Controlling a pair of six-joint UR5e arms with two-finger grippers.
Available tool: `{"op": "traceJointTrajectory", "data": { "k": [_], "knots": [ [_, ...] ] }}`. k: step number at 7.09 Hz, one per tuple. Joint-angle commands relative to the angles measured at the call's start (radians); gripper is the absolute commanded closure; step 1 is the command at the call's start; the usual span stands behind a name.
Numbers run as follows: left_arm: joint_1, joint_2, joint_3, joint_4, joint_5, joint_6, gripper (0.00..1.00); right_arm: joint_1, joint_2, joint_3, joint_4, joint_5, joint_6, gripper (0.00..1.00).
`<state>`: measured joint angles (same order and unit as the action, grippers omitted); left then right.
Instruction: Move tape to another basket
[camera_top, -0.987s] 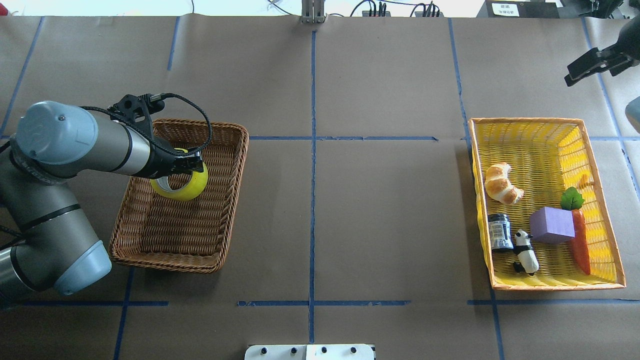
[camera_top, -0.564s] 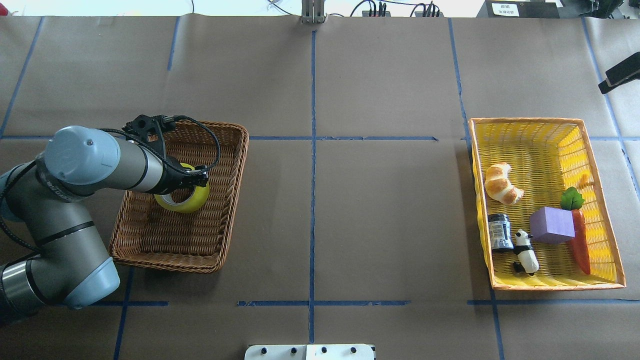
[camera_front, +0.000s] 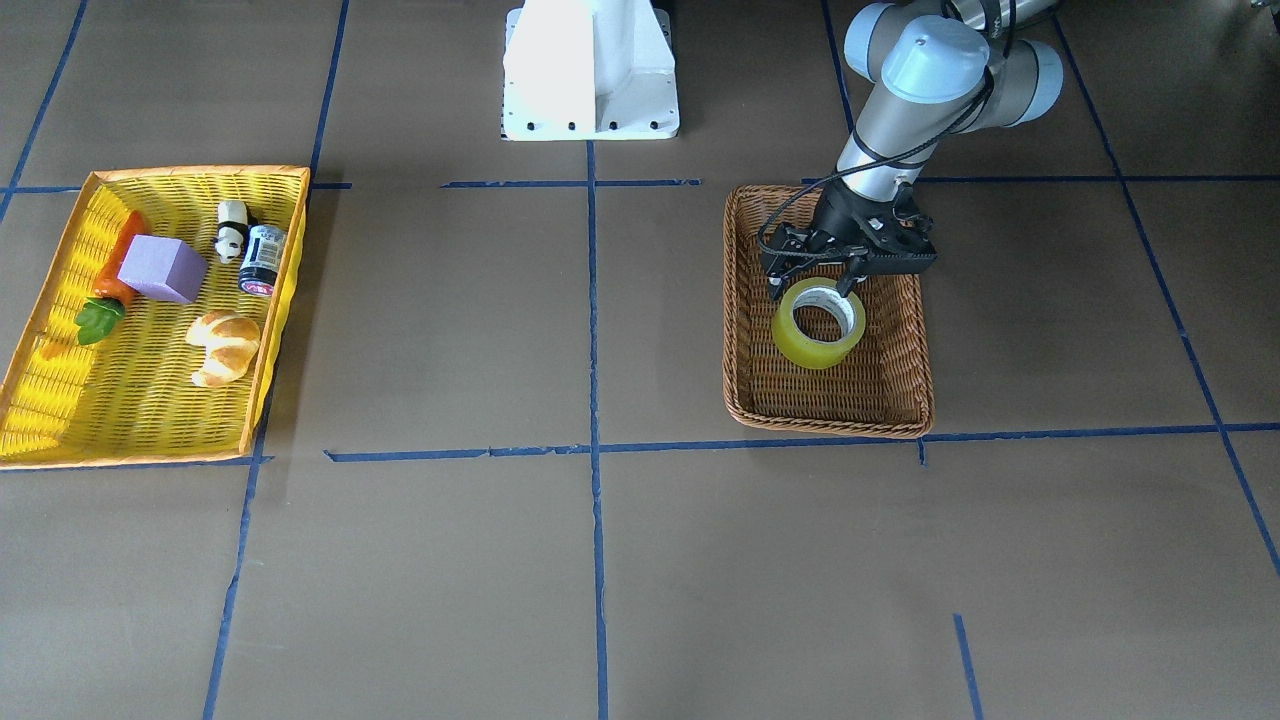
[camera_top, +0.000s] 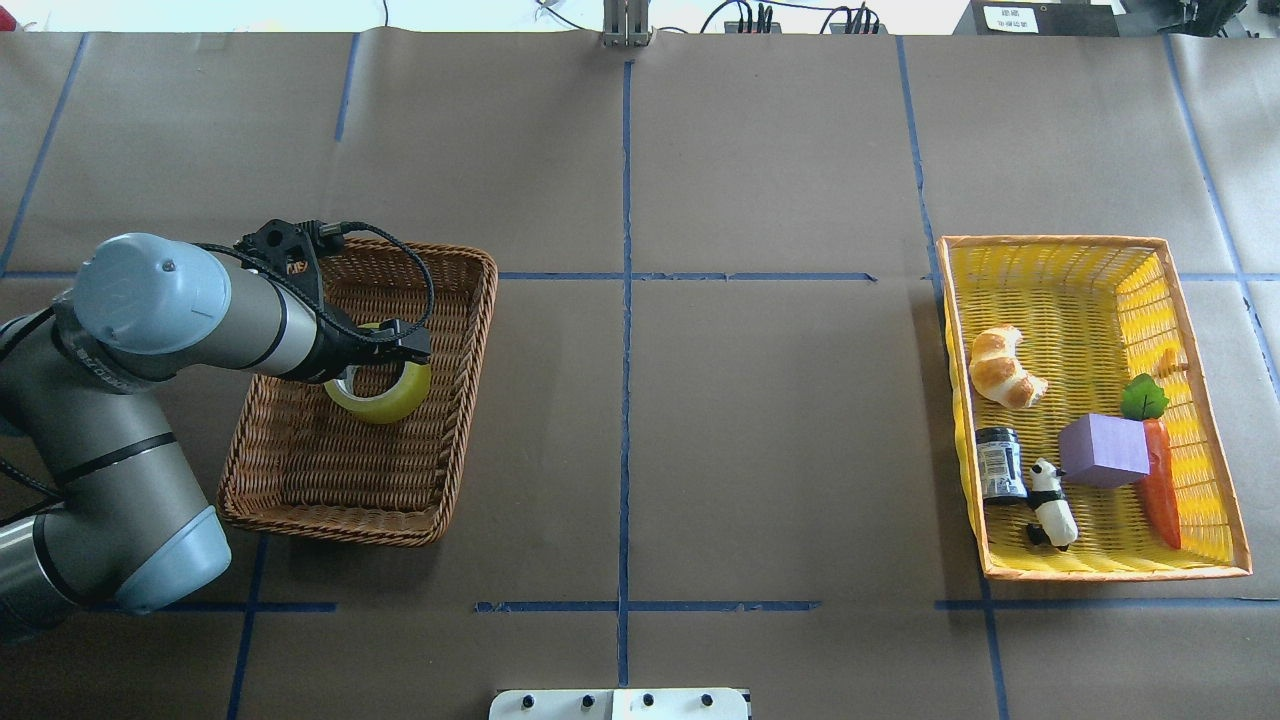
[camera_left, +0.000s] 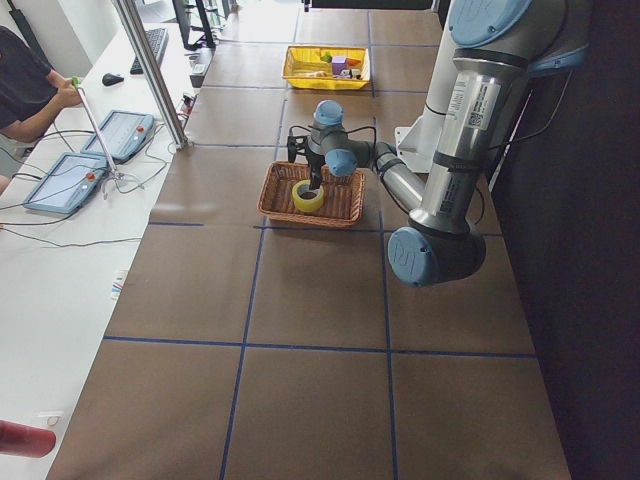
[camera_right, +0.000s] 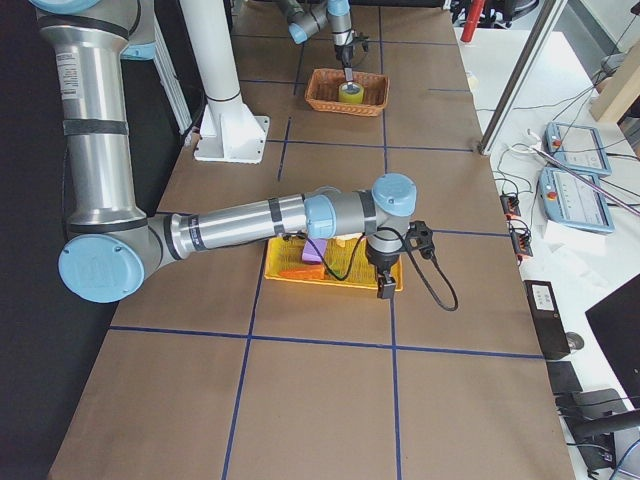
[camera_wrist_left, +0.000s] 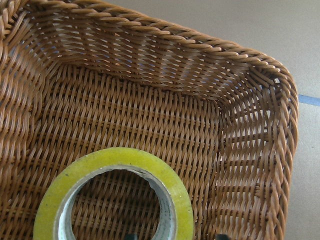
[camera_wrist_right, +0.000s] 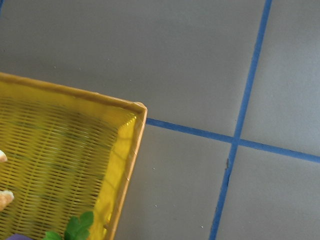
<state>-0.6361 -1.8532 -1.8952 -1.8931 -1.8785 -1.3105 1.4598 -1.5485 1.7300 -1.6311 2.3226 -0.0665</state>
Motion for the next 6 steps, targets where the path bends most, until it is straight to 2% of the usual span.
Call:
{"op": "traceJointTrajectory", "data": {
  "k": [1, 2, 3, 5, 6],
  "knots": [
    [-0.057, 0.011, -0.102, 0.129, -0.042, 0.104, 0.00, 0.086, -0.083, -0.085, 0.045, 0.068, -0.114, 0.00],
    [-0.124, 0.017, -0.110, 0.171, -0.118, 0.200, 0.00, 0.105, -0.114, -0.119, 0.119, 0.079, -0.116, 0.00],
    [-0.208, 0.067, -0.110, 0.176, -0.199, 0.306, 0.00, 0.138, -0.119, -0.151, 0.178, 0.081, -0.104, 0.00],
    [-0.397, 0.180, -0.101, 0.180, -0.369, 0.545, 0.00, 0.143, -0.117, -0.167, 0.185, 0.080, -0.105, 0.00],
    [-0.510, 0.246, -0.088, 0.184, -0.405, 0.718, 0.00, 0.145, -0.117, -0.159, 0.185, 0.081, -0.104, 0.00]
  ]
}}
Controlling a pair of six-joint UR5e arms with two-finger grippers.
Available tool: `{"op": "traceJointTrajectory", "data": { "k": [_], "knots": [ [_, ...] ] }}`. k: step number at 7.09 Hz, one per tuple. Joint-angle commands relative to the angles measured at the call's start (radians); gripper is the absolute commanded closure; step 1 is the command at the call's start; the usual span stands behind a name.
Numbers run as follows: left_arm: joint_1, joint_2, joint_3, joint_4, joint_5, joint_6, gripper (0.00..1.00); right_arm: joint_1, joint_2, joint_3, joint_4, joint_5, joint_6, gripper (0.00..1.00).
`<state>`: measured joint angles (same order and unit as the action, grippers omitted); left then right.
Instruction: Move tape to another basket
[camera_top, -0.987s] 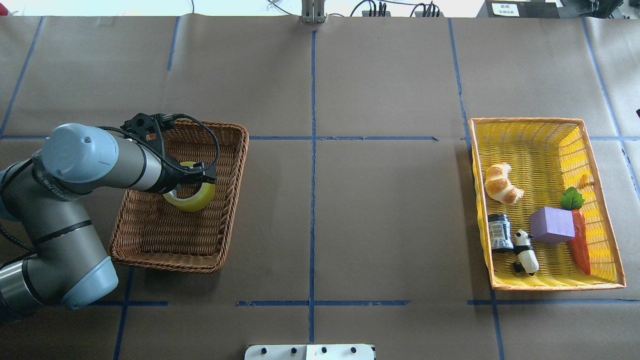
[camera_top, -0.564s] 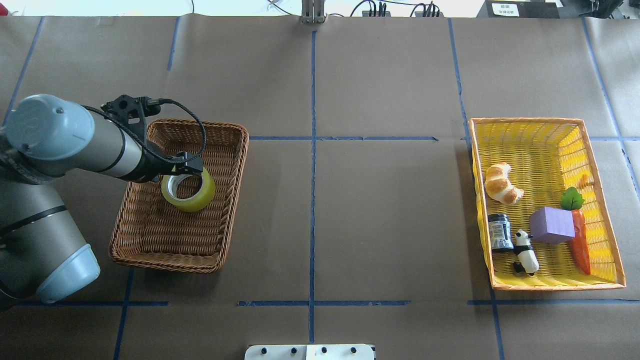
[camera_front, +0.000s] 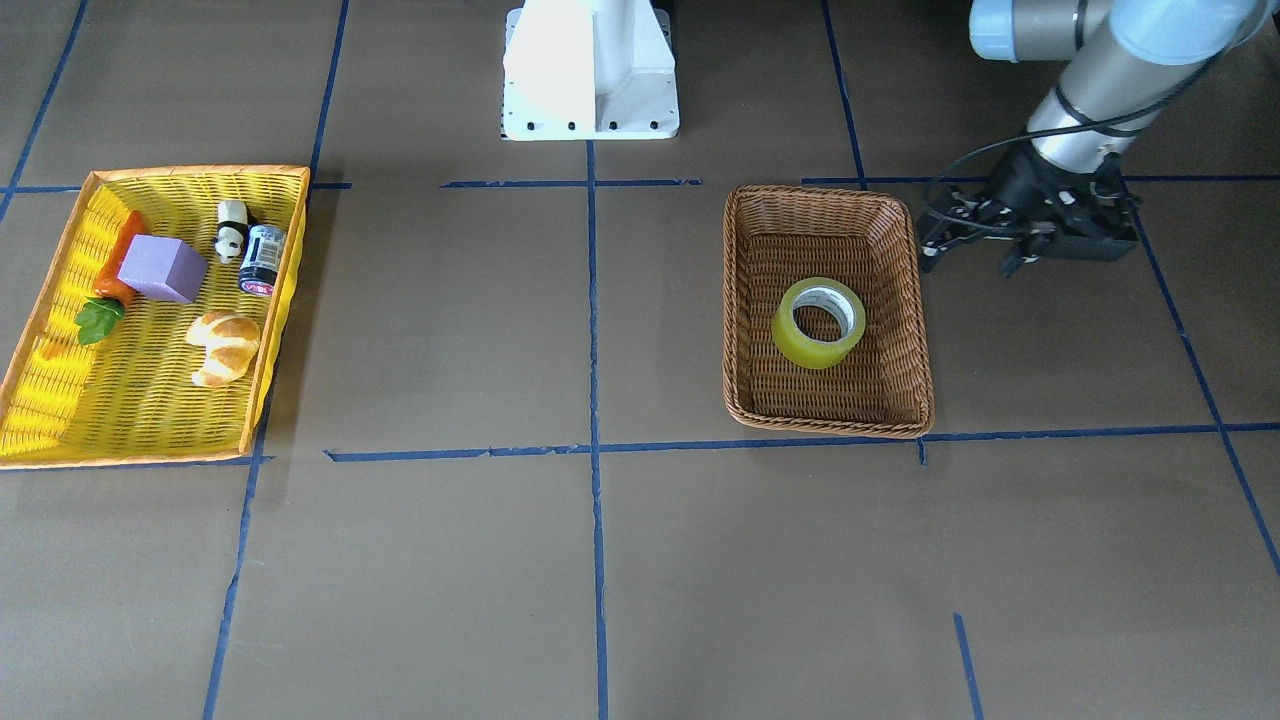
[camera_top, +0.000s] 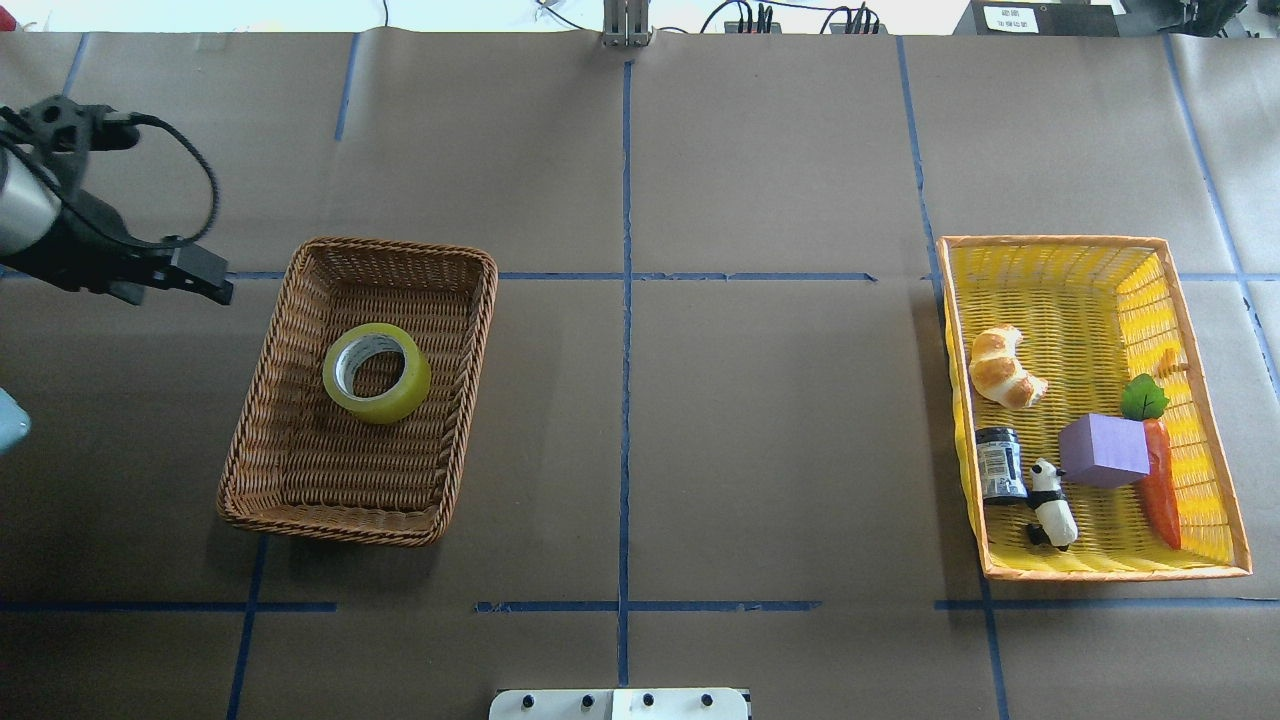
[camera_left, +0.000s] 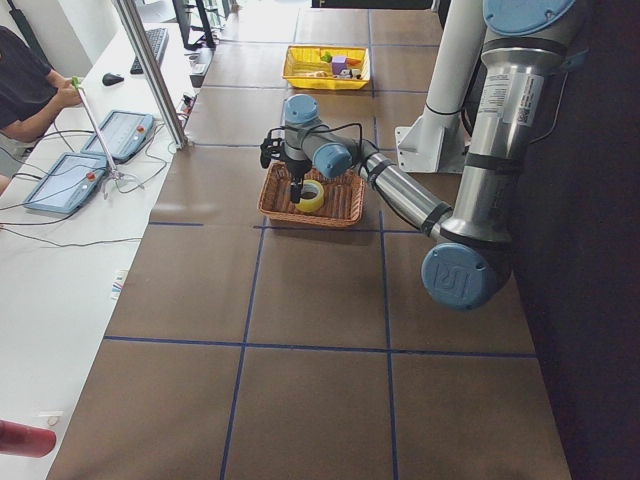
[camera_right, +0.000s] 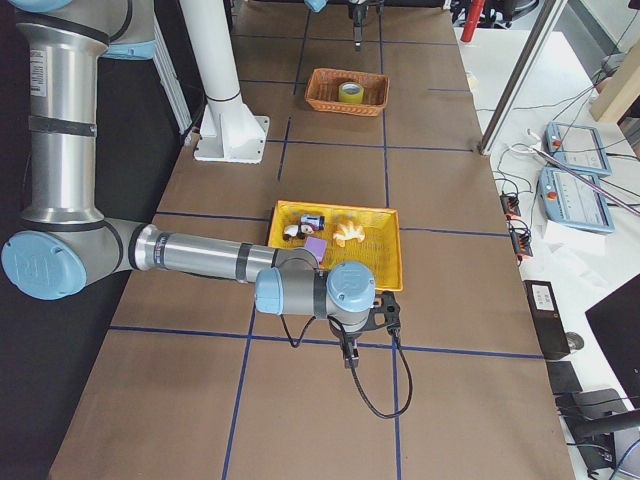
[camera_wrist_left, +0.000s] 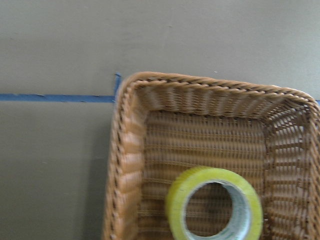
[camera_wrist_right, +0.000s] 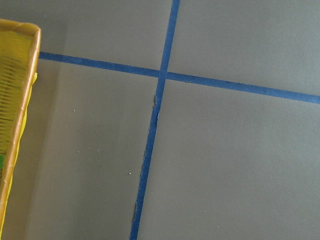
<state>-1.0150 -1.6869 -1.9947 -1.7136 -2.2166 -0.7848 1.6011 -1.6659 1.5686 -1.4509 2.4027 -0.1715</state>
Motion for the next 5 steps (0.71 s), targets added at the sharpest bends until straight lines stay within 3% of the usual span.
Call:
{"op": "traceJointTrajectory", "data": {
  "k": [1, 2, 4, 5],
  "knots": [
    [-0.231, 0.132, 0.063, 0.003, -0.069, 0.381, 0.00, 0.003, -0.005, 0.007, 0.004, -0.005, 0.001, 0.00],
    [-0.332, 0.153, 0.167, 0.002, -0.075, 0.567, 0.00, 0.002, -0.002, 0.005, 0.003, -0.004, 0.003, 0.00],
    [-0.521, 0.135, 0.432, 0.003, -0.190, 0.912, 0.00, 0.002, 0.003, 0.005, -0.012, 0.006, 0.012, 0.00],
    [-0.543, 0.142, 0.438, 0.005, -0.190, 0.939, 0.00, 0.002, 0.003, 0.010, -0.011, 0.012, 0.048, 0.00]
  ]
}}
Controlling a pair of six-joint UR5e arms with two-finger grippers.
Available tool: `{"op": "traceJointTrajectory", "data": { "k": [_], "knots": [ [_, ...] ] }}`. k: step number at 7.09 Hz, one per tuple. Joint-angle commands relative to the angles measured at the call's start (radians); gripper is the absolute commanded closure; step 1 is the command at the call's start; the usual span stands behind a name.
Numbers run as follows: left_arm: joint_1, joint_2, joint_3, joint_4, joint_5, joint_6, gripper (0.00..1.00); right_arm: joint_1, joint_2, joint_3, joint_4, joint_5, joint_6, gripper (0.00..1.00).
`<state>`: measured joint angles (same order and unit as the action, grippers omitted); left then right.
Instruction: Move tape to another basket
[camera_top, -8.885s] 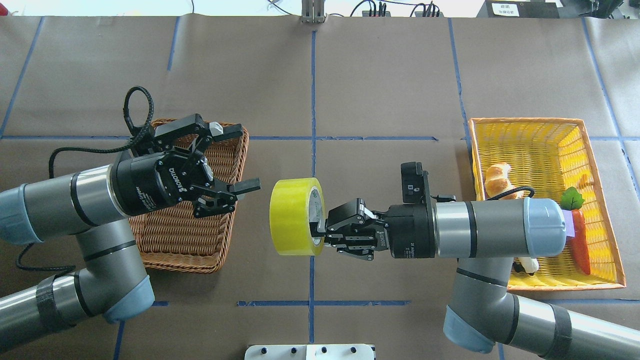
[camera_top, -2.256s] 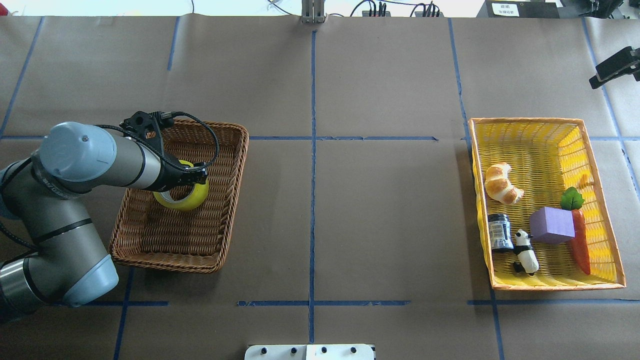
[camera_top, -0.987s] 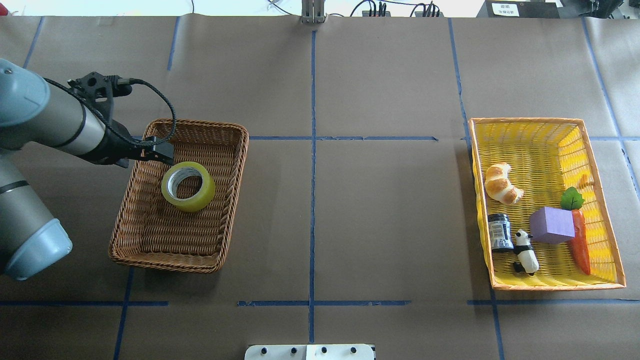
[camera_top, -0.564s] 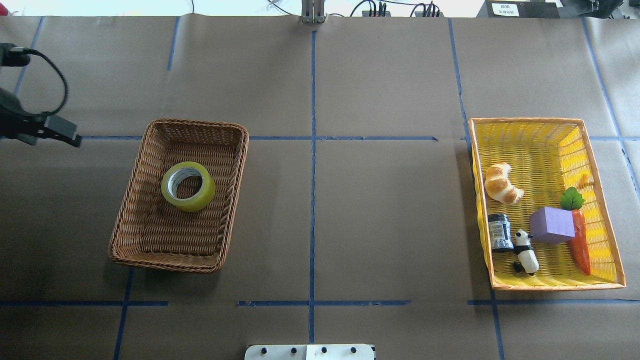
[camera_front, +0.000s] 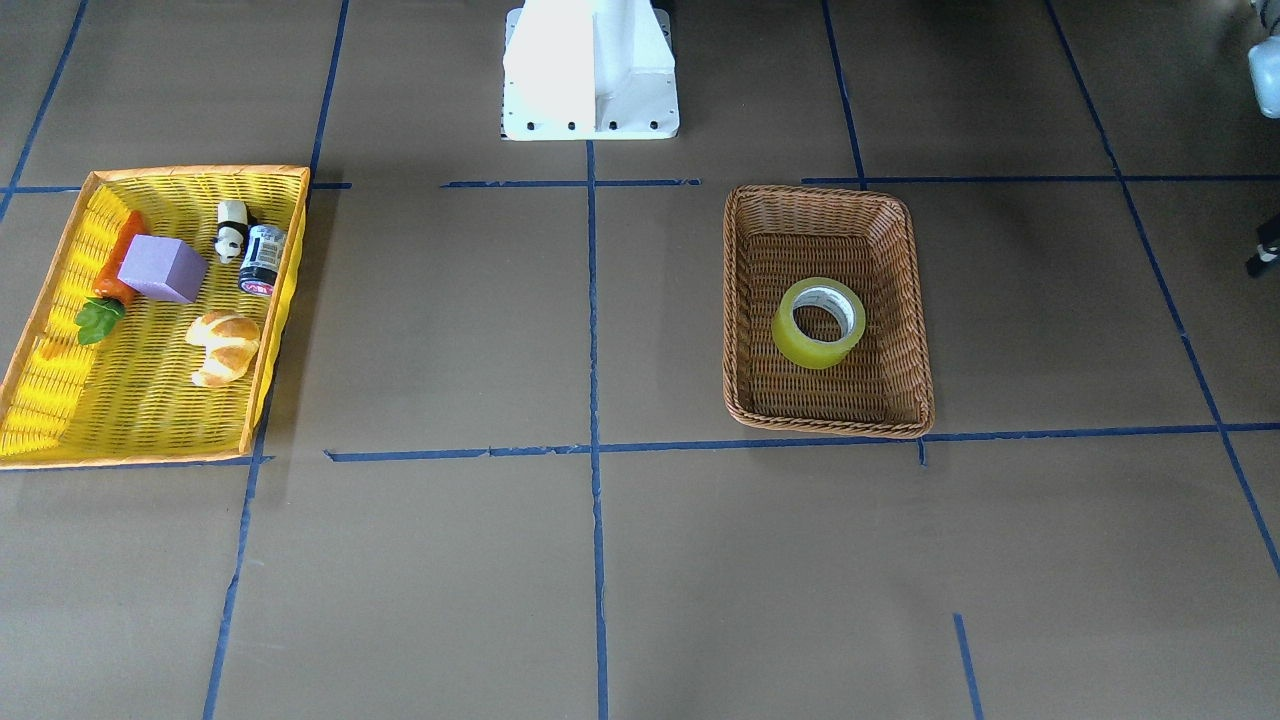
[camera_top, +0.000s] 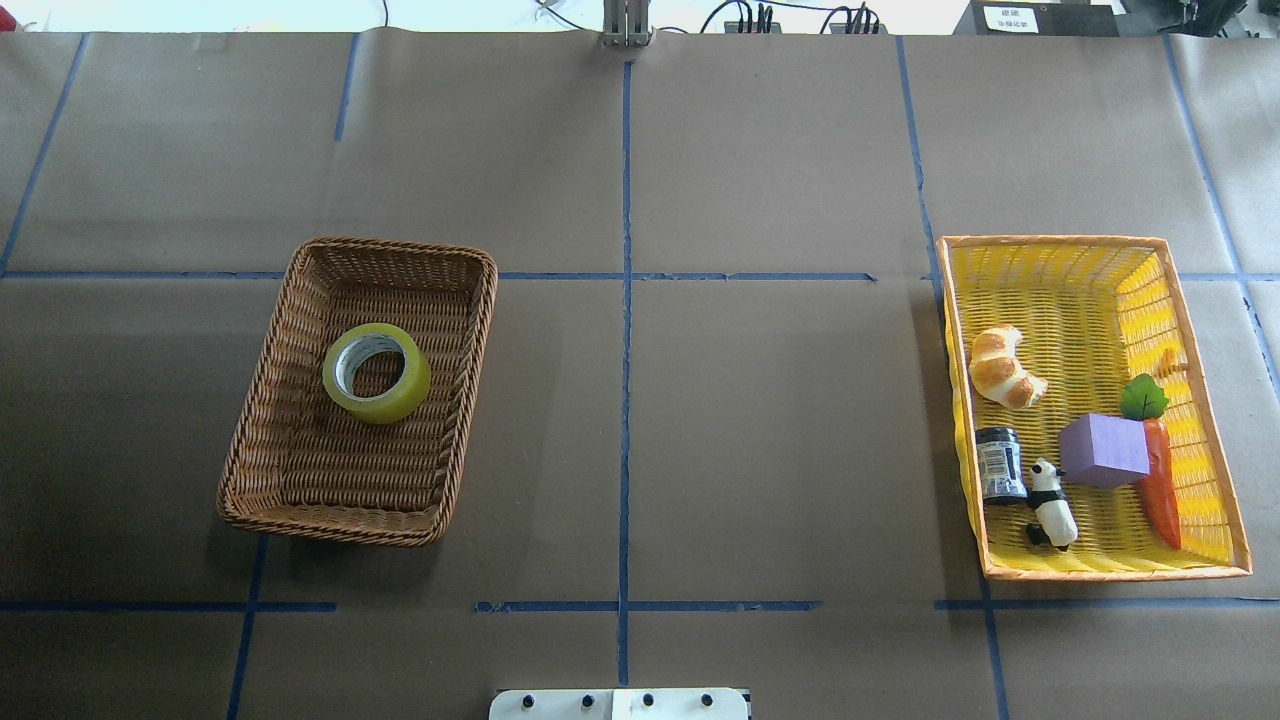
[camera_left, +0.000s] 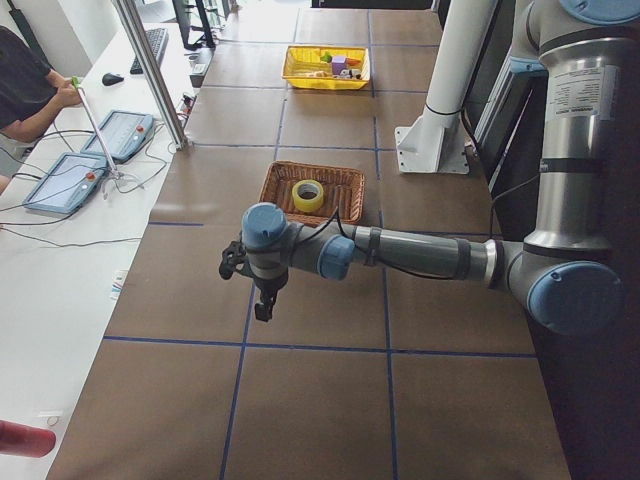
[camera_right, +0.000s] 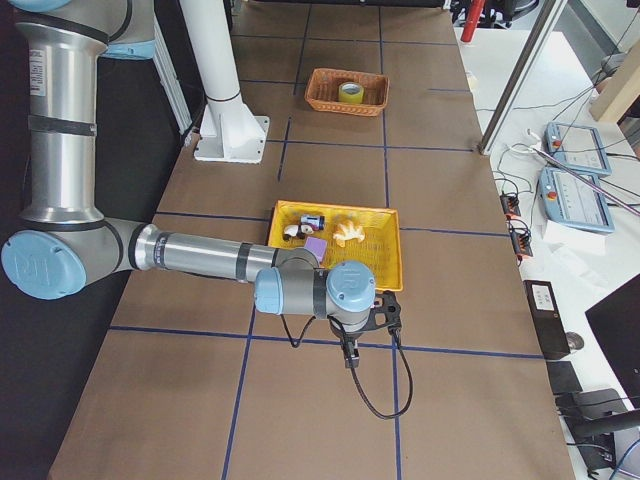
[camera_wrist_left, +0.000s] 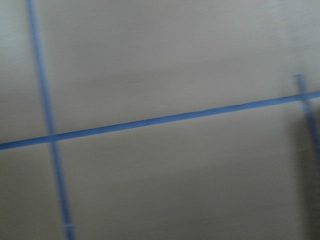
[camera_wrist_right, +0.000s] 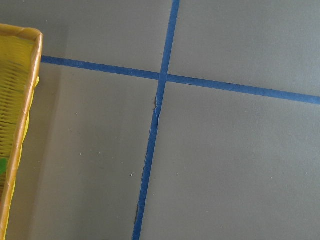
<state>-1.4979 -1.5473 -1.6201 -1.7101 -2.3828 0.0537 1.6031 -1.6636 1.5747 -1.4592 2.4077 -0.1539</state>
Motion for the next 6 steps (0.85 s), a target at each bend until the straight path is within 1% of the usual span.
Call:
{"op": "traceJointTrajectory", "data": {
  "k": [1, 2, 3, 4, 5, 6],
  "knots": [
    [-0.070, 0.013, 0.059, 0.004, -0.026, 0.101, 0.00, 0.001, 0.002, 0.004, -0.001, 0.027, 0.068, 0.00],
    [-0.071, 0.013, 0.057, 0.016, -0.026, 0.100, 0.00, 0.001, 0.002, 0.016, -0.003, 0.031, 0.079, 0.00],
    [-0.073, 0.012, 0.024, 0.073, -0.024, 0.098, 0.00, 0.001, 0.002, 0.025, -0.004, 0.031, 0.079, 0.00],
    [-0.074, 0.010, -0.041, 0.154, -0.019, 0.100, 0.00, 0.000, 0.004, 0.024, -0.004, 0.028, 0.080, 0.00],
    [-0.077, 0.012, -0.041, 0.173, -0.012, 0.104, 0.00, 0.001, 0.005, 0.025, -0.003, 0.030, 0.080, 0.00],
    [-0.077, 0.015, -0.029, 0.172, 0.038, 0.104, 0.00, 0.001, 0.005, 0.024, -0.003, 0.027, 0.079, 0.00]
  ]
}}
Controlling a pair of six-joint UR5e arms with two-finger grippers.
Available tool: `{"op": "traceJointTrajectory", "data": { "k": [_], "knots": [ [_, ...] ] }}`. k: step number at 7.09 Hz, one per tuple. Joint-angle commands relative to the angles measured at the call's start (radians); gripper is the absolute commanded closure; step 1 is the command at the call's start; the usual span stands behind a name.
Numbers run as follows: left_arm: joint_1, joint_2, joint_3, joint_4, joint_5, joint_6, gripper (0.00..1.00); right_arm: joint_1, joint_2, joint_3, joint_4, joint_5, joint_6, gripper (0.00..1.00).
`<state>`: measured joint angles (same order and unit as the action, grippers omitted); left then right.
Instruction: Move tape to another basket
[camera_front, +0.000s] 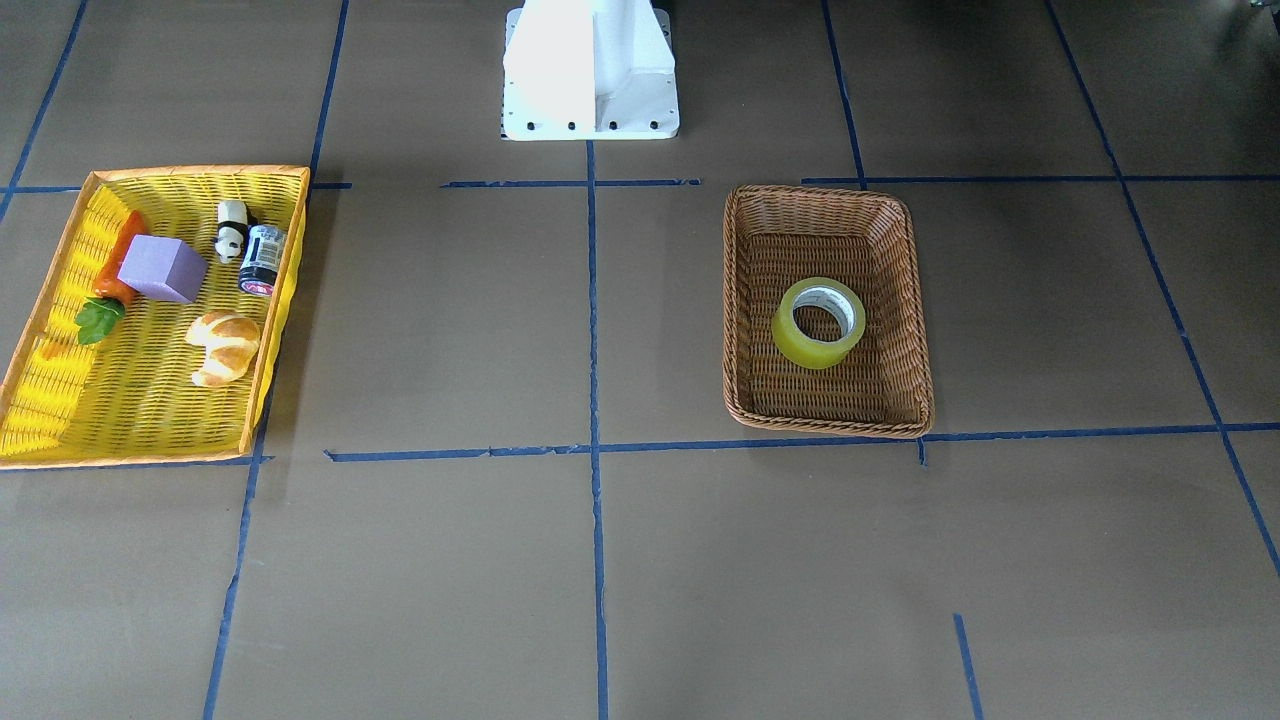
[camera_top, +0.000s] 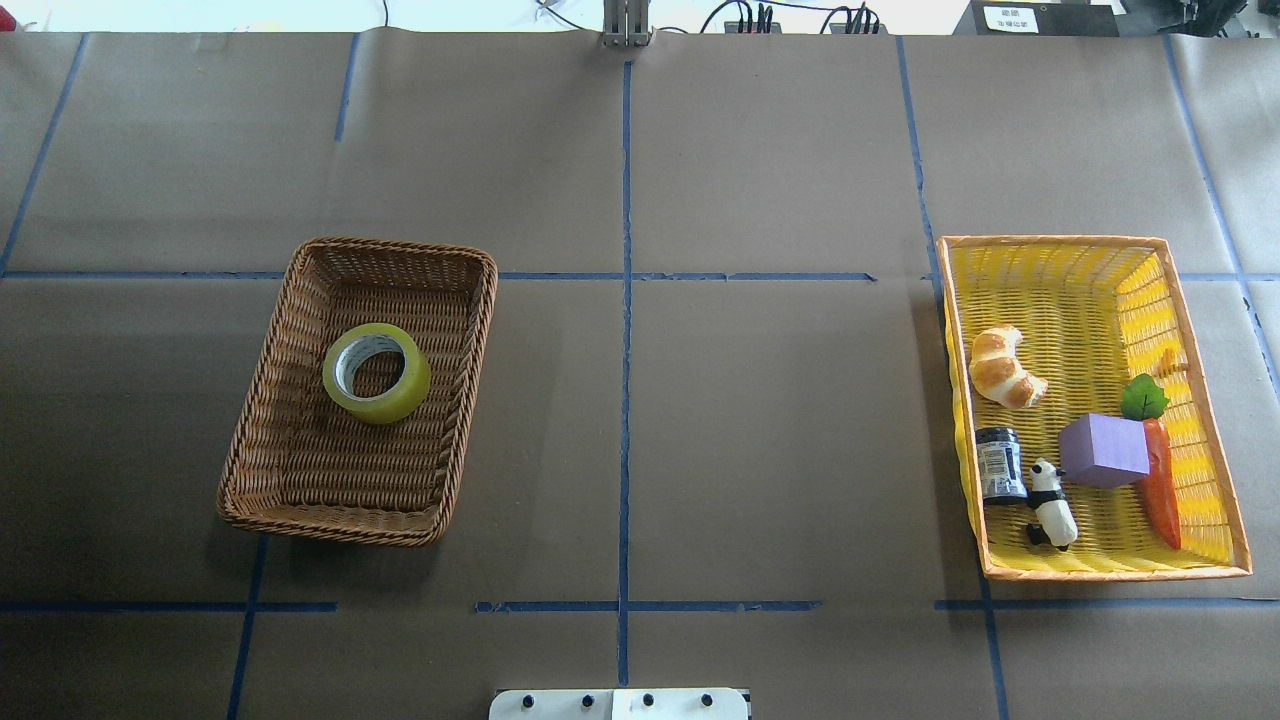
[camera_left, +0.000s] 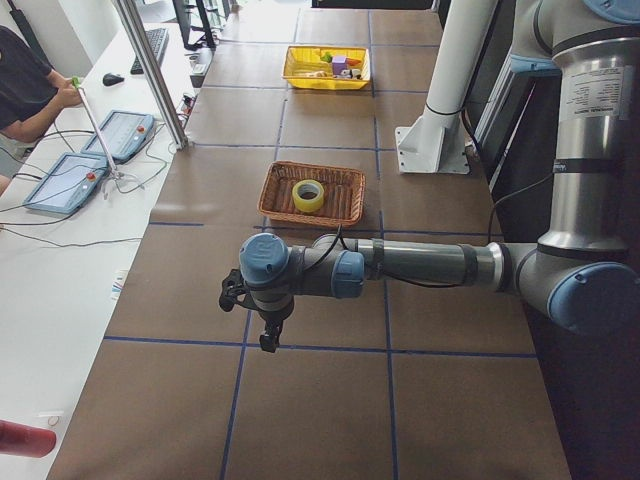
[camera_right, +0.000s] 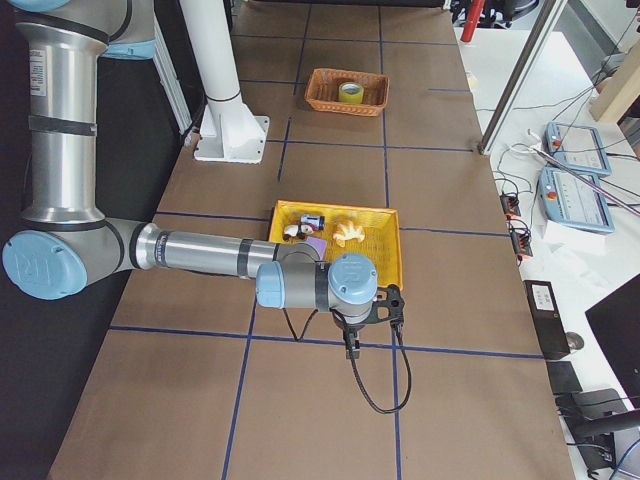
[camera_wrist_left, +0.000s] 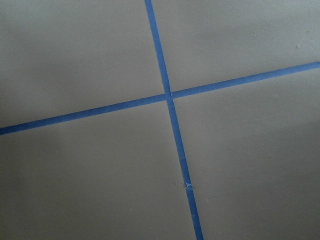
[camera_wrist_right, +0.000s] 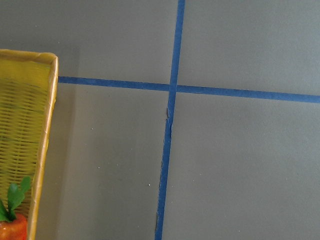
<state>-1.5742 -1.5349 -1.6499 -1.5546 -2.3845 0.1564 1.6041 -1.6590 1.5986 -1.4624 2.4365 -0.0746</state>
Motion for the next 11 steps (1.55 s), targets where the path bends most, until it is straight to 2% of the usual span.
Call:
{"op": "traceJointTrajectory", "data": {
  "k": [1, 3, 11],
  "knots": [
    [-0.001, 0.007, 0.025, 0.007, 0.082, 0.011, 0.00, -0.001, -0.001, 0.000, 0.000, -0.002, -0.001, 0.00],
    [-0.001, 0.006, 0.071, 0.002, 0.073, 0.023, 0.00, 0.000, -0.002, 0.000, 0.002, -0.004, -0.001, 0.00],
    [-0.009, 0.006, 0.064, 0.002, 0.065, 0.012, 0.00, 0.000, -0.007, 0.000, 0.005, -0.013, -0.002, 0.00]
  ]
}}
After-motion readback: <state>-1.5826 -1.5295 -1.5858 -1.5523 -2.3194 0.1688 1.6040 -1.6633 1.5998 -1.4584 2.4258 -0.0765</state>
